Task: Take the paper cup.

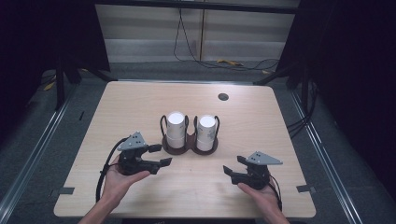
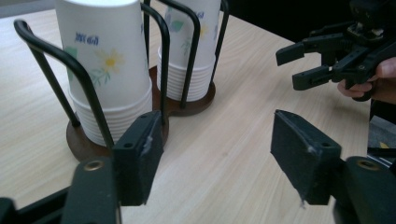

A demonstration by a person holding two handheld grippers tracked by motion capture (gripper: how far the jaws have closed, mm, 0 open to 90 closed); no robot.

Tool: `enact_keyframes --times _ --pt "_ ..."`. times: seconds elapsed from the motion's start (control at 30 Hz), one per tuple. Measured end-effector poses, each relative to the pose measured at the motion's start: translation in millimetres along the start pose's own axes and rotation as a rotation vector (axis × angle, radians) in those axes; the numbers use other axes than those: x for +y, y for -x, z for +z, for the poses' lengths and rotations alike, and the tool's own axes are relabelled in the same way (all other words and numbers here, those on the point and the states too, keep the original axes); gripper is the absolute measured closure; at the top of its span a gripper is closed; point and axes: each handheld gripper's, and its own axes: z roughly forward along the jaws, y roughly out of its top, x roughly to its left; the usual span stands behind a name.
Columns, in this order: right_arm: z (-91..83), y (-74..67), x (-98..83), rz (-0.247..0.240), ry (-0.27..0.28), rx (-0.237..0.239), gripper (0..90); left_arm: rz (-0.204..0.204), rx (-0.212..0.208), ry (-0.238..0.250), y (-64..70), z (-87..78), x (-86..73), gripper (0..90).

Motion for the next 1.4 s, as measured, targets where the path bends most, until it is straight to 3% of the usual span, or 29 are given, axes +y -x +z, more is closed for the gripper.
enact_keyframes --times 0.27,0.3,0.37,0.47,0.53,0.73,0.93,1.03,1.3,1.4 --pt "0.4 2.5 -0.4 0.019 -0.005 0.024 31.9 0.017 0.006 0.006 -4.5 -0.5 11.1 38.7" --pt "0.1 2.7 -0.3 0.018 -0.004 0.026 31.9 0.013 0.029 0.017 -6.3 -1.1 14.2 37.0" --pt "-0.2 2.5 0.1 0.017 0.002 0.023 31.7 -0.001 0.025 0.018 -10.5 -1.1 17.2 36.0" --pt "-0.2 3.0 0.2 0.015 0.006 0.022 31.6 0.008 0.043 -0.009 -13.2 -0.3 20.5 32.9" --pt "-0.3 3.0 0.4 0.015 0.007 0.024 31.6 -0.023 0.059 -0.014 -17.9 1.5 25.4 30.2" --pt "-1.4 3.1 0.3 0.021 0.008 0.028 31.6 -0.012 0.061 -0.017 -21.5 2.7 33.2 27.1" --pt "-2.1 3.6 0.6 0.023 0.018 0.034 31.1 0.042 0.058 -0.033 -20.8 6.2 46.5 24.0" --pt "-2.7 3.4 0.8 0.027 0.021 0.036 29.8 0.039 0.04 -0.05 -21.3 7.6 49.2 23.7" --pt "-1.8 4.0 0.7 0.037 0.02 0.042 23.9 0.024 0.073 -0.056 -28.6 10.0 60.0 24.0" --pt "-1.4 3.6 0.7 0.04 0.019 0.047 20.9 0.023 0.066 -0.072 -31.8 12.3 67.2 25.3"
